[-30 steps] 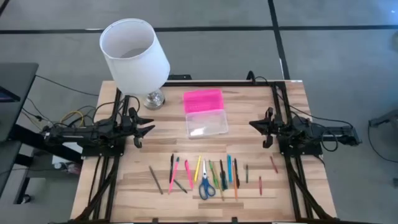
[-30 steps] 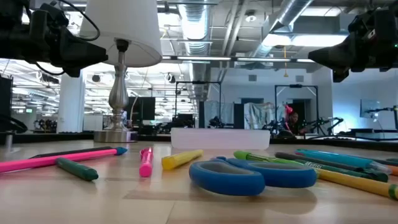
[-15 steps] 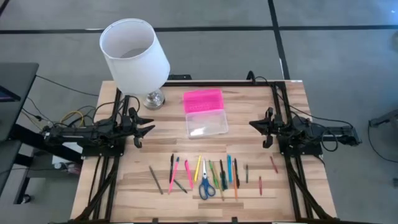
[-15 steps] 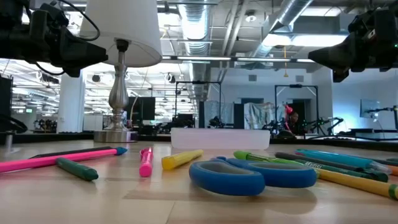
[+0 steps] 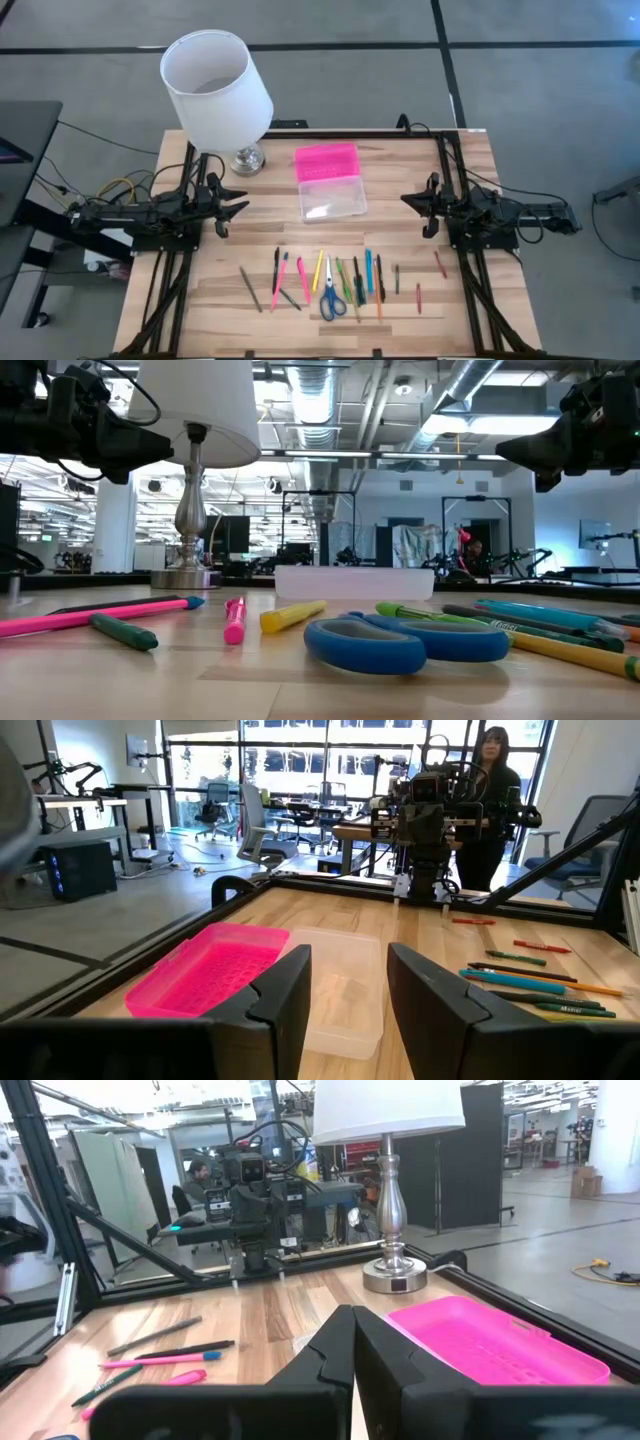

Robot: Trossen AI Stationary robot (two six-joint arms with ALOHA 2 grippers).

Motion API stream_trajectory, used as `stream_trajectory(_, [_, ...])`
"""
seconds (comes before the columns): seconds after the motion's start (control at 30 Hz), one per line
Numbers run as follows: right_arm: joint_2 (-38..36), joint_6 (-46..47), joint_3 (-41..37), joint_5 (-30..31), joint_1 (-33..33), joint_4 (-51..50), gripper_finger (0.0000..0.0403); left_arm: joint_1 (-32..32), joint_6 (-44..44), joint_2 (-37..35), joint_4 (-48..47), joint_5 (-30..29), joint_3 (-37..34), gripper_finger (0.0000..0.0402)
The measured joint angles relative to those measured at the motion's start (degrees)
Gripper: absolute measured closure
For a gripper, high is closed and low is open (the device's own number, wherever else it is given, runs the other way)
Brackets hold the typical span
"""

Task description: Pick & place school supplies into a supply box

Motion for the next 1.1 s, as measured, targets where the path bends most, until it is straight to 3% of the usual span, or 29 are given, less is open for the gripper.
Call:
stream_trajectory(0.87, [0.0, 0.0, 0.0, 0.0, 0.0, 0.0, 0.0403, 0.0, -0.4, 0.0, 0.1, 0.5, 0.0, 0.0274])
stream_trajectory(1.1, [0.0, 0.0, 0.0, 0.0, 0.0, 0.0, 0.0403, 0.0, -18.4, 0.1, 0.6, 4.1, -0.1, 0.0274])
